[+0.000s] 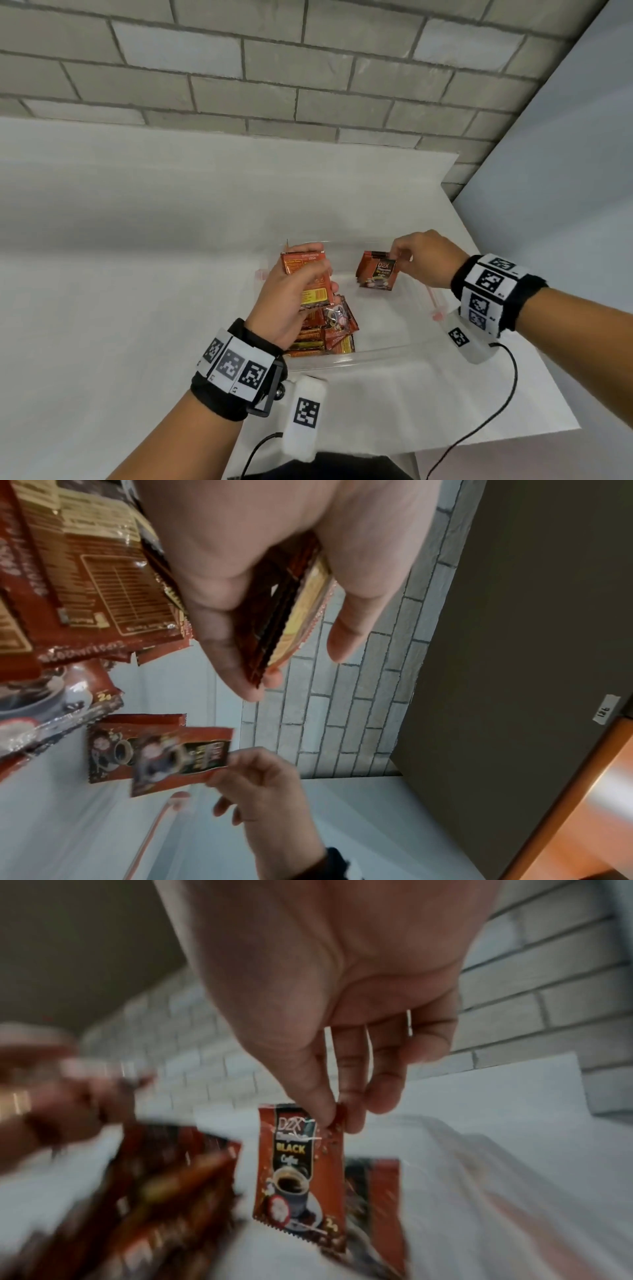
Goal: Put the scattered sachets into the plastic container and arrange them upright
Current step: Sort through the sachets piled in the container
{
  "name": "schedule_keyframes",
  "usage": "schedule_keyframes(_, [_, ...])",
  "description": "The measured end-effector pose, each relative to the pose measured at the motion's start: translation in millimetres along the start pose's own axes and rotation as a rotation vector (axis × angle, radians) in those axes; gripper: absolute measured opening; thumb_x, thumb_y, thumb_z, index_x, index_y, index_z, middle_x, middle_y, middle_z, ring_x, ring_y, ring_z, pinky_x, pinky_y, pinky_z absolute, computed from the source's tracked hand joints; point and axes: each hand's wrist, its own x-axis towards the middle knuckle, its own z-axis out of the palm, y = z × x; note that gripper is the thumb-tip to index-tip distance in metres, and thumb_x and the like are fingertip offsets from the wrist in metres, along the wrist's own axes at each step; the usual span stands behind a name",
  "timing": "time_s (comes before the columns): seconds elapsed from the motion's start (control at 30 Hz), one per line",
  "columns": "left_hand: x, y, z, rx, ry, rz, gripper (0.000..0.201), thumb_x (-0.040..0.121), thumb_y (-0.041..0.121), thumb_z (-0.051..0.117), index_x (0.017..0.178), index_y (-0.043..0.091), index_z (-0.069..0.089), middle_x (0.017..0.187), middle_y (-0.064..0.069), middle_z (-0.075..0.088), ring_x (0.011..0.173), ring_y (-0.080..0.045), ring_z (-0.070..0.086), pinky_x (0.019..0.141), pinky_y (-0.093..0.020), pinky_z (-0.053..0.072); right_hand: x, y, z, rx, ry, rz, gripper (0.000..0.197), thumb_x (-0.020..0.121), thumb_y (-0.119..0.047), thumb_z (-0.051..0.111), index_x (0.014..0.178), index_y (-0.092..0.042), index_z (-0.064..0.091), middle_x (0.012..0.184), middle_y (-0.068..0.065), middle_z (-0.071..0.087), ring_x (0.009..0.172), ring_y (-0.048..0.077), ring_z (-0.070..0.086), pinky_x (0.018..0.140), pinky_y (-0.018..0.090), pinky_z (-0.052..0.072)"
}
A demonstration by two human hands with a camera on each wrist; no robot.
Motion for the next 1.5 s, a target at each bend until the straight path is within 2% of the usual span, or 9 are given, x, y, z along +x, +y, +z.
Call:
schedule_keyframes(0.17, [-2, 3, -5, -0.018, 0.003, -0.006, 0.027, 0.087, 0.006, 0.060, 0.114, 0.012, 0.060, 0.100, -0.018, 0.057, 0.071, -0.025, 0.063, 0.061, -0.036, 0.057, 19, -9, 9, -0.260, -0.130, 0.059, 0.013, 0.088, -0.021, 0.058, 0.100, -0.020, 0.066, 0.093, 0.001, 0.053, 0.081, 0.021, 0.052, 0.060, 0.023, 0.035])
schedule_keyframes(0.3, [-5, 5, -10, -0.032, 0.012, -0.015, 0.022, 0.089, 0.005, 0.058, 0.108, 0.013, 0.062, 0.099, -0.019, 0.057, 0.067, -0.024, 0.063, 0.056, -0.033, 0.057, 29, -14, 8, -0.345, -0.150, 0.059, 0.005, 0.086, -0.017, 0.059, 0.085, -0.017, 0.064, 0.085, 0.004, 0.055, 0.074, 0.023, 0.054, 0.049, 0.020, 0.029])
schedule_keyframes(0.47, [-6, 6, -11, -0.011, 0.019, -0.025, 0.024, 0.088, 0.006, 0.059, 0.110, 0.014, 0.063, 0.099, -0.019, 0.059, 0.069, -0.024, 0.064, 0.056, -0.031, 0.057, 37, -15, 10, -0.416, -0.174, 0.070, 0.010, 0.083, -0.016, 0.062, 0.089, -0.010, 0.068, 0.081, 0.005, 0.060, 0.069, 0.022, 0.057, 0.049, 0.019, 0.034])
schedule_keyframes(1.03, [-4, 4, -10, 0.028, 0.030, -0.044, 0.023, 0.088, 0.008, 0.060, 0.109, 0.015, 0.064, 0.099, -0.018, 0.062, 0.072, -0.025, 0.065, 0.062, -0.034, 0.057, 39, -20, 11, -0.540, -0.151, 0.024, 0.018, 0.086, -0.020, 0.065, 0.100, -0.008, 0.065, 0.083, 0.004, 0.054, 0.069, 0.021, 0.052, 0.057, 0.025, 0.039])
schedule_keyframes(1.2, [-3, 2, -10, 0.014, 0.020, -0.038, 0.023, 0.089, 0.007, 0.059, 0.110, 0.015, 0.064, 0.097, -0.018, 0.062, 0.072, -0.026, 0.065, 0.062, -0.034, 0.058, 38, -18, 9, -0.519, -0.153, 0.012, 0.020, 0.085, -0.023, 0.066, 0.100, -0.009, 0.063, 0.095, 0.008, 0.063, 0.073, 0.021, 0.053, 0.060, 0.026, 0.041])
schedule_keyframes(1.27, [-2, 1, -10, 0.013, 0.017, -0.036, 0.023, 0.089, 0.006, 0.058, 0.110, 0.015, 0.063, 0.097, -0.018, 0.061, 0.071, -0.026, 0.066, 0.062, -0.035, 0.058, 37, -17, 9, -0.507, -0.149, 0.014, 0.020, 0.084, -0.024, 0.067, 0.098, -0.009, 0.063, 0.095, 0.007, 0.063, 0.073, 0.021, 0.053, 0.055, 0.024, 0.039])
schedule_keyframes(1.37, [-1, 0, -12, -0.010, 0.005, -0.047, 0.029, 0.092, 0.001, 0.049, 0.114, 0.013, 0.062, 0.101, -0.020, 0.059, 0.071, -0.027, 0.067, 0.069, -0.041, 0.058, 34, -15, 7, -0.483, -0.130, 0.014, 0.021, 0.084, -0.026, 0.066, 0.097, -0.010, 0.062, 0.091, 0.005, 0.060, 0.073, 0.021, 0.054, 0.048, 0.021, 0.031])
schedule_keyframes(1.43, [-1, -1, -13, -0.020, 0.001, -0.074, 0.035, 0.092, -0.001, 0.043, 0.119, 0.012, 0.061, 0.107, -0.021, 0.060, 0.075, -0.030, 0.068, 0.077, -0.047, 0.056, 29, -15, 4, -0.448, -0.110, 0.016, 0.022, 0.086, -0.028, 0.065, 0.099, -0.011, 0.062, 0.094, 0.005, 0.062, 0.076, 0.021, 0.054, 0.048, 0.021, 0.030])
schedule_keyframes(1.5, [0, -1, -12, -0.016, -0.018, -0.094, 0.038, 0.091, -0.002, 0.042, 0.123, 0.011, 0.060, 0.114, -0.024, 0.060, 0.079, -0.032, 0.069, 0.077, -0.049, 0.056, 21, -16, 0, -0.338, -0.062, 0.020, 0.022, 0.088, -0.032, 0.062, 0.101, -0.014, 0.062, 0.090, 0.002, 0.059, 0.076, 0.019, 0.054, 0.049, 0.022, 0.032])
